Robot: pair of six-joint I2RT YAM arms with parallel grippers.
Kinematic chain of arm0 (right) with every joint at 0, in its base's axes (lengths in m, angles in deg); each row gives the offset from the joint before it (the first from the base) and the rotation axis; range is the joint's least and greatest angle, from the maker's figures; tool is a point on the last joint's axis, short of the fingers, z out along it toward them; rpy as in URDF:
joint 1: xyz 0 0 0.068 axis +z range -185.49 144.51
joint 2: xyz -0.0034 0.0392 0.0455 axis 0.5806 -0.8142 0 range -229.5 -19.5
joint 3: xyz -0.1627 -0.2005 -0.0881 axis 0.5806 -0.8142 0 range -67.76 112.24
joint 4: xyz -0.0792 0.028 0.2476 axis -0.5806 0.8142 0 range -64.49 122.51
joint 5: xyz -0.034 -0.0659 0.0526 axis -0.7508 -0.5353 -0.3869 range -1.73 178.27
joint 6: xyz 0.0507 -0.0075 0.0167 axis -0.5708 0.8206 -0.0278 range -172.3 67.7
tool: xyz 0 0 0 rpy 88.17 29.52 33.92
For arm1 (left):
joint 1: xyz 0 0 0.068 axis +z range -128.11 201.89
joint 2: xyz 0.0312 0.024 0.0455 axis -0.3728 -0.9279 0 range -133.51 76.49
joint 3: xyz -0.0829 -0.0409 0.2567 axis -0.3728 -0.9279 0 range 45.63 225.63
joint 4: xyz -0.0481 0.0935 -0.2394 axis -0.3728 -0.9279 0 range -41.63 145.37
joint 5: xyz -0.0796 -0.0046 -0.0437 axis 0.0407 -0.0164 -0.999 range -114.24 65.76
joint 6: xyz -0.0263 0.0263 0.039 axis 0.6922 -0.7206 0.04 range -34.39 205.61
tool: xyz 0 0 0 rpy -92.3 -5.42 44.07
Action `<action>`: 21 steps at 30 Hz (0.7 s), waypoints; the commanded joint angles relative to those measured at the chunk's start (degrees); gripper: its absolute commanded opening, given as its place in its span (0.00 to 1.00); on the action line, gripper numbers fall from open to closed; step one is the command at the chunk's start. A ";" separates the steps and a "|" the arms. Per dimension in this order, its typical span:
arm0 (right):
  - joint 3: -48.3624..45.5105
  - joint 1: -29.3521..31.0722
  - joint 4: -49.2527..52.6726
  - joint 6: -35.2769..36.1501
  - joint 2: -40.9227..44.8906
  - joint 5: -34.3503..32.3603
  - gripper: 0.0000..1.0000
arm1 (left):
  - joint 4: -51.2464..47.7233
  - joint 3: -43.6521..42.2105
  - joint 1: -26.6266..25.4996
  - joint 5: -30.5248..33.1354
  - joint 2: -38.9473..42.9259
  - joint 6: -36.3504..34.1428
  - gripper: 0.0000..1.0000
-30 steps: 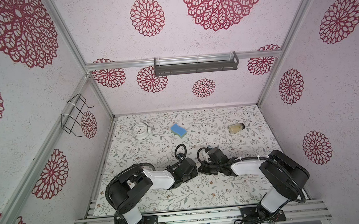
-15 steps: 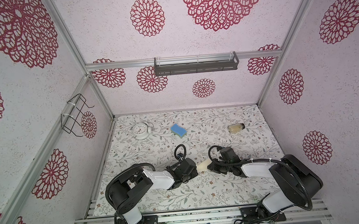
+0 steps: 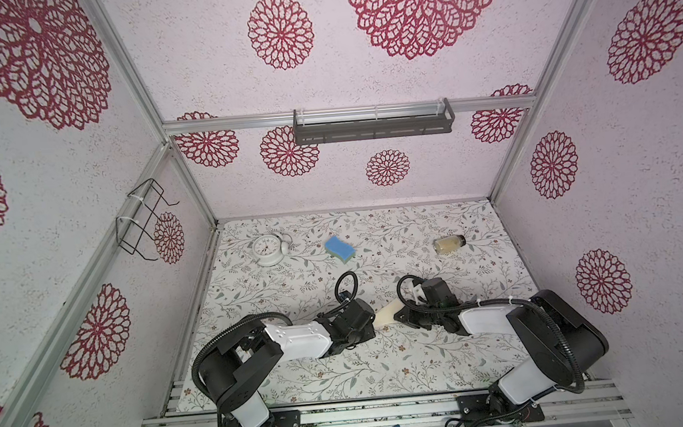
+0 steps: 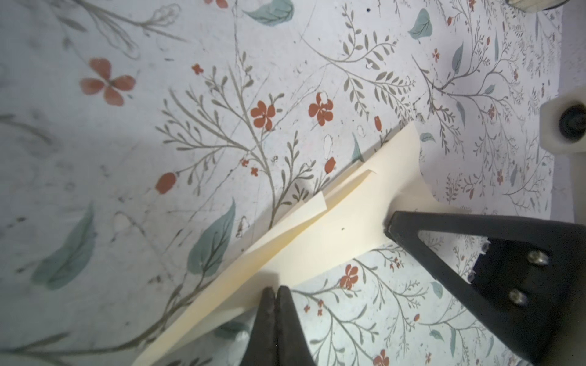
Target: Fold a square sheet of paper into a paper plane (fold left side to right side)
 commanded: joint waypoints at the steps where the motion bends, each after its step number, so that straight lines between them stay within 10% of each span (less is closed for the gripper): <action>1: 0.11 2.90 7.11 1.48 -3.07 -1.76 0.00 | -4.05 2.70 0.30 -0.22 1.63 -3.02 0.00; 21: 3.50 7.45 13.47 4.20 -2.71 -6.60 0.00 | 0.03 -3.20 0.97 -0.94 -3.09 1.31 0.00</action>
